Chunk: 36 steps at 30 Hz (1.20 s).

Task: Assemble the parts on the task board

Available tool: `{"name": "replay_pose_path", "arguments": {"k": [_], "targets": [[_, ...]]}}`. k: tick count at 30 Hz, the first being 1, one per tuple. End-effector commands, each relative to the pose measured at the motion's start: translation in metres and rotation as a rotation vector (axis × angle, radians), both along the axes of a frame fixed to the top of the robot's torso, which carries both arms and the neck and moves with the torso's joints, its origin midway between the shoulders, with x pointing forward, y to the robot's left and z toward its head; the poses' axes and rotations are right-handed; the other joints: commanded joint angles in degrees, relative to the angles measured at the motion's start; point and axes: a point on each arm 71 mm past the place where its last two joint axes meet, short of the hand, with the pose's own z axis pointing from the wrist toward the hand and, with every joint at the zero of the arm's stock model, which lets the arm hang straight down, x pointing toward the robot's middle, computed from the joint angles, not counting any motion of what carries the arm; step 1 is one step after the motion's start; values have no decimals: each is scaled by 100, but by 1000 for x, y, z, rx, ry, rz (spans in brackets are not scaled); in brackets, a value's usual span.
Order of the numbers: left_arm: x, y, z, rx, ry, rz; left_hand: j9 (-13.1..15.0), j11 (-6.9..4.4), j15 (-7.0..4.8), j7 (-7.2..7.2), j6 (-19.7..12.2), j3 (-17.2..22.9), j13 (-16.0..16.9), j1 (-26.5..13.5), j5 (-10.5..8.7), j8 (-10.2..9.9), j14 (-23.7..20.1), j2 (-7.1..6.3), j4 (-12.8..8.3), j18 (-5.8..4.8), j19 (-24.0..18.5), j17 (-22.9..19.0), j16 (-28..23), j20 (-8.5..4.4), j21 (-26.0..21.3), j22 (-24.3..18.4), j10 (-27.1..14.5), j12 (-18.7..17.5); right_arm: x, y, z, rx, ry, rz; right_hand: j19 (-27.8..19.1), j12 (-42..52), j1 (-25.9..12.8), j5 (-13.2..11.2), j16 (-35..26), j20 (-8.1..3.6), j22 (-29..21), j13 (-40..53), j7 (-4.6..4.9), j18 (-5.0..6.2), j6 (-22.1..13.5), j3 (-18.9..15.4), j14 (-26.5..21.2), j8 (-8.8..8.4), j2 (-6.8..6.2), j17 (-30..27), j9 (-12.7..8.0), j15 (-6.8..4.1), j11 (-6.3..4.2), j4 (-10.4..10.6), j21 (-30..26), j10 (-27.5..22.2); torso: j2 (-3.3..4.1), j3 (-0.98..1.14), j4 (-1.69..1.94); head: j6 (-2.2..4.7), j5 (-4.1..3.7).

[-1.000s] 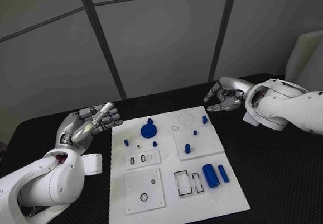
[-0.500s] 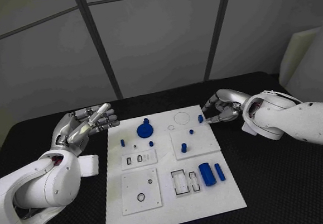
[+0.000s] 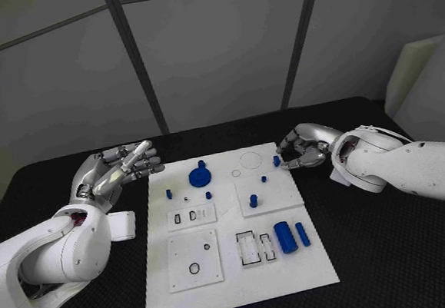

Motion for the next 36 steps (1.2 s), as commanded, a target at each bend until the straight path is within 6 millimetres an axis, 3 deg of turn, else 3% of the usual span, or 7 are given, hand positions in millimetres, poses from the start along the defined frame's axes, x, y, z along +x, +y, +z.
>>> {"name": "replay_pose_path", "arguments": {"k": [1,5,17,36], "targets": [[0,-2,1,0,-12,-14,-9,23,19,32,-3,-40,-8,-23,6,-20,-20,-42,-10,280,18,7,-9,9,15,-2,-15,-16,2,2,2,13,-30,-1,28,24,-10,32,25,-1,498,1083,40,-46,0,-34,596,34,75,1509,9,29,56,14,20,313,-5,-3,2,-14,-4],[0,-2,1,1,-10,-14,-9,25,21,35,-5,-41,-10,-25,6,-23,-25,-40,-9,279,15,7,-12,10,13,-3,-20,-21,4,5,1,14,-30,-2,31,25,-16,42,26,1,502,1084,44,-47,1,-38,596,41,90,1509,10,32,60,20,22,314,0,-10,11,-12,-52],[0,-3,1,3,-2,-15,-18,68,47,86,-77,-59,-29,-43,6,-83,-59,-38,-21,273,0,13,-32,23,-8,-15,-110,-99,8,15,-3,9,2,9,29,42,67,27,26,11,505,1101,37,-46,108,-14,596,126,196,1509,32,35,58,-24,22,323,-1,-8,-2,-28,-34],[1,-1,0,8,1,-6,-19,70,48,89,-83,-59,-30,-42,6,-88,-62,-37,-23,273,-1,14,-34,24,-9,-16,-116,-102,9,13,-4,0,18,-1,20,35,89,18,26,12,493,1096,41,-44,142,-6,596,145,217,1509,36,34,59,-40,16,319,-6,-1,-2,-68,-28]]}}
